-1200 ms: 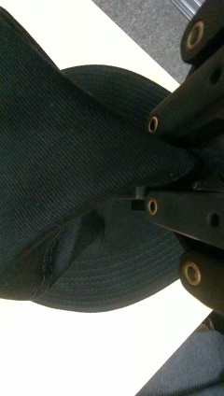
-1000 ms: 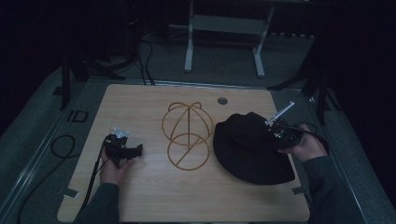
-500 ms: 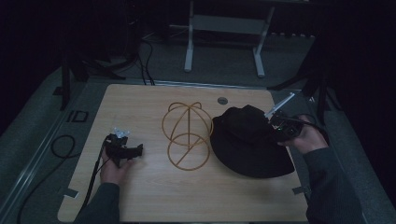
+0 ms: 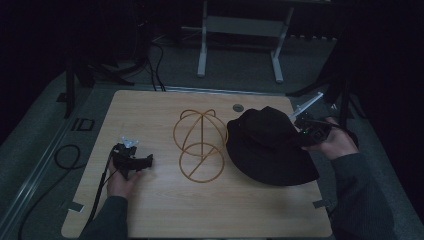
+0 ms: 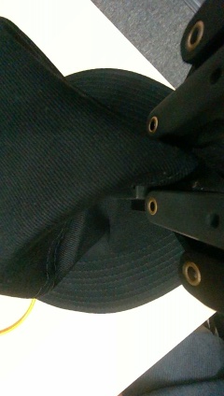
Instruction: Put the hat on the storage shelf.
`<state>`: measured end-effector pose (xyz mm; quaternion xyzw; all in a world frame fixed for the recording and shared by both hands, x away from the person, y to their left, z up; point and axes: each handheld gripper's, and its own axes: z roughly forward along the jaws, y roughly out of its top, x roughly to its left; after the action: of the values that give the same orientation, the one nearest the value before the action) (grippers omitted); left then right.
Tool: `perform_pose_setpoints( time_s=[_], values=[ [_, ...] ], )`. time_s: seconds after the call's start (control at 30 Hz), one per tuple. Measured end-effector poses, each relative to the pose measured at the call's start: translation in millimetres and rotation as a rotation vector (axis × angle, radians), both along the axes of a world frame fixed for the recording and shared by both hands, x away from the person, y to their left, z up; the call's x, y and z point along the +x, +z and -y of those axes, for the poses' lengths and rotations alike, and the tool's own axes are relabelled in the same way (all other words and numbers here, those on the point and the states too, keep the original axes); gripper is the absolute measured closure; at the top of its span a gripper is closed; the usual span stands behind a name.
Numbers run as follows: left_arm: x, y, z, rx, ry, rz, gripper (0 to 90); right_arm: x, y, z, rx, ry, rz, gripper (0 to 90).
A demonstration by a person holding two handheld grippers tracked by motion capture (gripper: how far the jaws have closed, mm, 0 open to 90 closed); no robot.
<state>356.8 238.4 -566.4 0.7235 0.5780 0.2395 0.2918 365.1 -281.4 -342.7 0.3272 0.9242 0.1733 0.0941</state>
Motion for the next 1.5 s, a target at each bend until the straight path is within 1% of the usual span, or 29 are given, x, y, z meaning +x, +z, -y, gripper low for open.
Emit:
perform_pose_setpoints(
  time_s=[0.2, 0.3, 0.33, 0.37, 0.4, 0.43, 0.47, 0.5, 0.63, 0.67, 0.77, 0.8, 0.97, 1.13, 1.3, 1.5],
  values=[
    [0.0, 0.0, 0.0, 0.0, 0.0, 0.0, 7.7, 2.1, 5.8, 2.1, -0.004, 0.009, -0.001, 86.9],
    [0.0, 0.0, 0.0, 0.0, 0.0, 0.0, 7.7, 3.8, 12.3, 2.6, -0.011, 0.016, 0.008, 86.9],
    [0.0, 0.0, 0.0, 0.0, 0.0, 0.0, 7.7, 3.8, 12.3, 2.6, -0.011, 0.016, 0.008, 86.9],
    [0.0, -0.1, 0.2, -0.002, 0.002, 0.001, 7.7, 4.1, 16.4, 2.7, -0.011, 0.019, 0.014, 86.9],
    [0.0, -0.1, 0.2, -0.002, 0.002, 0.001, 7.7, 4.1, 16.4, 2.7, -0.011, 0.019, 0.014, 86.9],
    [0.0, -0.1, 0.2, -0.002, 0.002, 0.001, 7.7, 4.6, 20.3, 3.2, -0.003, 0.026, 0.021, 86.9],
    [0.0, 0.0, 0.2, -0.002, 0.002, 0.001, 7.7, 4.6, 20.3, 3.2, -0.003, 0.026, 0.021, 86.9],
    [0.1, 0.1, 0.0, 0.0, 0.001, 0.001, 7.7, 5.1, 24.2, 3.8, 0.003, 0.03, 0.027, 86.9],
    [0.1, 0.0, 0.1, 0.0, 0.001, 0.001, 7.7, 6.2, 30.0, 4.6, 0.004, 0.034, 0.034, 86.9],
    [0.0, 0.1, 0.0, 0.0, 0.001, 0.0, 7.7, 7.1, 33.8, 5.4, 0.008, 0.039, 0.042, 86.9],
    [0.0, 0.1, 0.1, 0.0, 0.001, 0.001, 7.7, 7.9, 37.3, 6.1, 0.016, 0.04, 0.048, 86.9],
    [0.0, 0.1, 0.0, 0.001, 0.0, 0.0, 7.7, 8.9, 40.9, 6.9, 0.021, 0.038, 0.052, 86.9],
    [-0.1, 0.1, 0.2, 0.001, 0.0, 0.0, 7.7, 10.0, 48.5, 8.4, 0.024, 0.045, 0.062, 86.9],
    [-0.1, 0.1, 0.2, 0.001, 0.0, 0.0, 7.7, 10.9, 53.9, 9.4, 0.022, 0.046, 0.063, 86.8],
    [-0.1, 0.1, 0.2, 0.001, 0.0, 0.0, 7.7, 12.2, 63.7, 13.3, 0.02, 0.05, 0.065, 86.8],
    [-0.1, 0.2, 0.1, 0.002, -0.001, -0.001, 7.7, 11.3, 71.6, 14.3, 0.022, 0.052, 0.079, 86.9]
  ],
)
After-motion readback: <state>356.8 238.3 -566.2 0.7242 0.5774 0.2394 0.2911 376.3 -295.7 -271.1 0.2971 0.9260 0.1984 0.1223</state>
